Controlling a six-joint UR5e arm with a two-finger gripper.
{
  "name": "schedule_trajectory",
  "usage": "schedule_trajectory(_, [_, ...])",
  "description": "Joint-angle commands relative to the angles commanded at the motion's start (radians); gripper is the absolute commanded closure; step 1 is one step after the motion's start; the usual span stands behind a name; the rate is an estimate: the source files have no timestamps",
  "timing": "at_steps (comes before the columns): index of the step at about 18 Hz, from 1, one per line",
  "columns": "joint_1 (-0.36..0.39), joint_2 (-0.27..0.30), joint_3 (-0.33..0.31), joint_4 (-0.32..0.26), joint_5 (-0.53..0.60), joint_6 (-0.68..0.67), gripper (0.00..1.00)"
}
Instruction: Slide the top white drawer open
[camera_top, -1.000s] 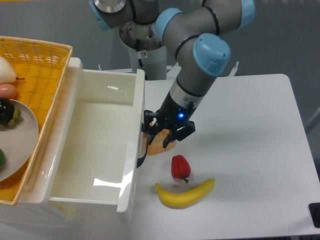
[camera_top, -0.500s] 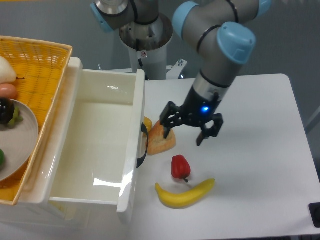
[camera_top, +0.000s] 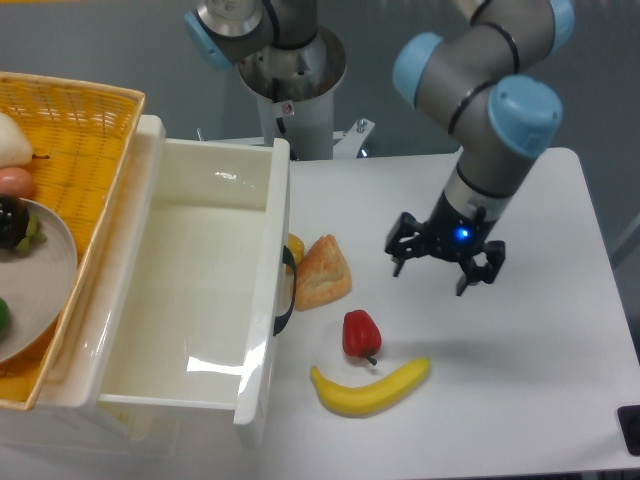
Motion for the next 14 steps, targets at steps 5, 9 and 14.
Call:
schedule_trajectory(5, [-0.008,-0.032,0.002,0.005,0.135,0.267,0.0])
schedule_trajectory(9, [-0.023,-0.048,0.006,0.015,0.205,0.457,0.0])
schedule_trajectory(14, [-0.041,-0.068,0.014,0.023,0.261,0.482,0.0])
